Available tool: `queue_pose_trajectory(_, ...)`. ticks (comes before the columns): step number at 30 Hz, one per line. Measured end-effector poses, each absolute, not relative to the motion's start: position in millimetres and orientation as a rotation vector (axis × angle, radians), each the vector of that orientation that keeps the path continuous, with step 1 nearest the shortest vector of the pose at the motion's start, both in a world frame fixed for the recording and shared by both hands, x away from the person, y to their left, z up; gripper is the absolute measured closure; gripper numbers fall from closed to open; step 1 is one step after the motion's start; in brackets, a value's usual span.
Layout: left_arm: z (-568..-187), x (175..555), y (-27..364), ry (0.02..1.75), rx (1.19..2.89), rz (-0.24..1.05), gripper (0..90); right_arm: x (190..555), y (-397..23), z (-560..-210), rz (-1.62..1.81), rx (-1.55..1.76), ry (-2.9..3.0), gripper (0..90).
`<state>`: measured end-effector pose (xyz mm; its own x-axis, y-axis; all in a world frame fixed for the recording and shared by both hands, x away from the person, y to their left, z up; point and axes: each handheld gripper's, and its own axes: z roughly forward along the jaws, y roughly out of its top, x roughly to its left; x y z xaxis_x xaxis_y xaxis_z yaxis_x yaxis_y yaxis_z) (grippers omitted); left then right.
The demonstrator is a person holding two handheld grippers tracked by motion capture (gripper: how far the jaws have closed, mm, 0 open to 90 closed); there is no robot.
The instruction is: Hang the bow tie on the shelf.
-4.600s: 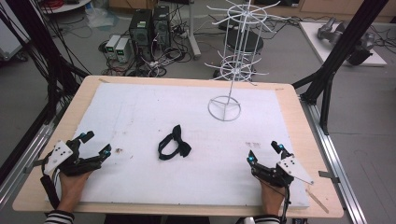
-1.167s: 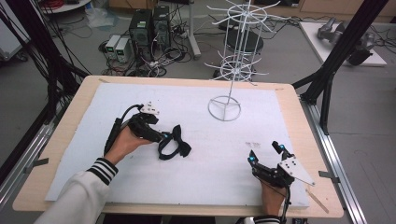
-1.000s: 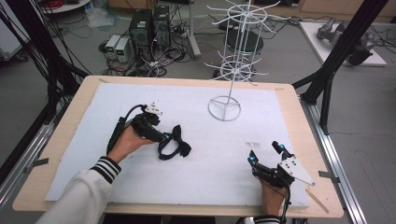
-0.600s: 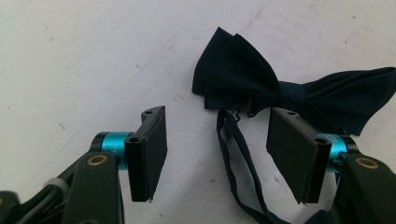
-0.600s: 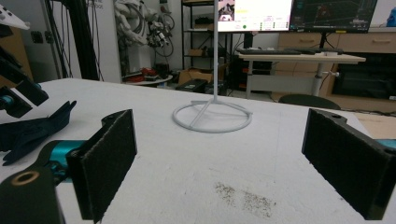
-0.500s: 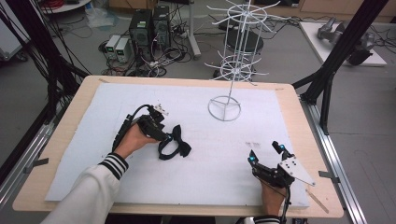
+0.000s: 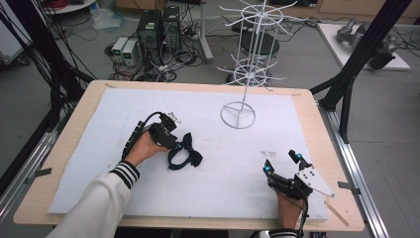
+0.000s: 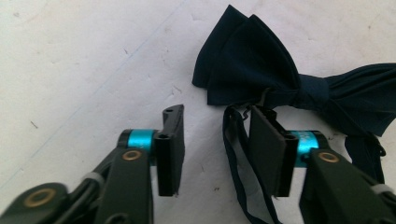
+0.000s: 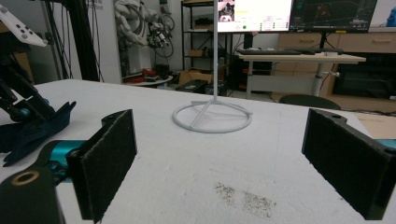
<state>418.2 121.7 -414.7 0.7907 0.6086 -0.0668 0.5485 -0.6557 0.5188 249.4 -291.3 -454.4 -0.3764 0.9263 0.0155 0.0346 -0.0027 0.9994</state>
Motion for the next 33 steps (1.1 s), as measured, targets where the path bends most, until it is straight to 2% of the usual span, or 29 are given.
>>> queue_pose_trajectory(16,-415.5,416.9,115.4,0.842,2.47,0.106,76.0,249.4,-291.3,-454.4,1.478,1.035,1.509,9.3)
queue_pose_trajectory(21,-415.9,416.1,114.8,0.833,2.478,0.105,85.2,249.4,-291.3,-454.4,1.479,1.033,1.51,9.3)
queue_pose_trajectory(33,-412.6,409.8,115.8,0.812,2.464,0.183,87.4,249.2,-291.2,-454.4,1.481,1.033,1.508,9.3)
